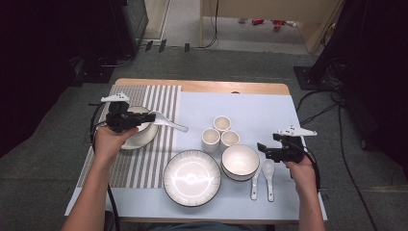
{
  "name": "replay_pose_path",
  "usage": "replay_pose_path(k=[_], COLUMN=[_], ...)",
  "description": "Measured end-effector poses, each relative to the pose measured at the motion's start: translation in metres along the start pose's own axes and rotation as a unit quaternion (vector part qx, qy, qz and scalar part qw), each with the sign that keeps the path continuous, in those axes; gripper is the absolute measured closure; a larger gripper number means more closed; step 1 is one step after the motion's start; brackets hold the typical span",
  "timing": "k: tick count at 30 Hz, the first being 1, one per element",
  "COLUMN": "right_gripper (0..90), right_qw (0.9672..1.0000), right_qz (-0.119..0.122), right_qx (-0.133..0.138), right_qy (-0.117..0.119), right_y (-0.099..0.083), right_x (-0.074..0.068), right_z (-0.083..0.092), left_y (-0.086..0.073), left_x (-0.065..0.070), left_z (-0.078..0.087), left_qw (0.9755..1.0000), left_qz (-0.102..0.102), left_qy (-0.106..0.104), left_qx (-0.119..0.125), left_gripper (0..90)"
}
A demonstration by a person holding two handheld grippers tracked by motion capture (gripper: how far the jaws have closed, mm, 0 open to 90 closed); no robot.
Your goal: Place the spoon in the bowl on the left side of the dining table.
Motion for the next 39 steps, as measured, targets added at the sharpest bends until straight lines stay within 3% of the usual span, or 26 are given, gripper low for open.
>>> replay_pose_path(k=[25,39], right_gripper=[19.7,19.7], right_qw=[0.9999,0.9996], right_qz=[-0.009,-0.002], right_qx=[-0.008,-0.025], right_qy=[-0.01,-0.015], right_y=[-0.007,-0.011], right_x=[0.01,0.013], right_z=[0.0,-0.005], left_y=[-0.001,0.009], left_x=[-0.026,-0.04], left_z=[0.011,0.018], left_qw=[0.9995,0.9991], left_qz=[0.024,0.027], left_qy=[0.014,0.024], left_qx=[0.014,0.023], left_gripper=[85.1,85.1])
Point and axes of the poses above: each handheld gripper's, and its own axes: z roughly backward along the jaws, y roughly out of its top, x roughly to its right, the point moved 6 cm from there along -z, roughly forward along the jaws, and after that the axes turned 6 degrees about -x, right-handed, at the moved point
